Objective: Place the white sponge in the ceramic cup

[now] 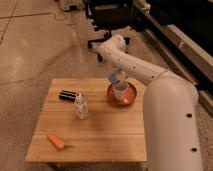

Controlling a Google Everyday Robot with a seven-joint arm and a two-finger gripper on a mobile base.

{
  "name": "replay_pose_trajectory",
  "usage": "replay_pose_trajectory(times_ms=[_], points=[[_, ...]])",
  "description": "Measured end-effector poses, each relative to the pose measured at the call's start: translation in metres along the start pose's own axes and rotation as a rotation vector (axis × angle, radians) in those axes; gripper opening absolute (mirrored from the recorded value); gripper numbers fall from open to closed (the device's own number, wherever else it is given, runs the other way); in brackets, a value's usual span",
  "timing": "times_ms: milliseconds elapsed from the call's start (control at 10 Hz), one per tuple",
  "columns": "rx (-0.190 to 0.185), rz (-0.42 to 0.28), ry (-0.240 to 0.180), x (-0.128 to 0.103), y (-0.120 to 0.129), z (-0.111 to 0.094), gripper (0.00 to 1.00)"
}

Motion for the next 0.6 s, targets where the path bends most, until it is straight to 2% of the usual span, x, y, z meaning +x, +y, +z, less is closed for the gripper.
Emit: replay_pose_trajectory(times_ms=[600], points=[[-0.018,0.009,-0.007,0.003,0.018,-0.008,0.0]])
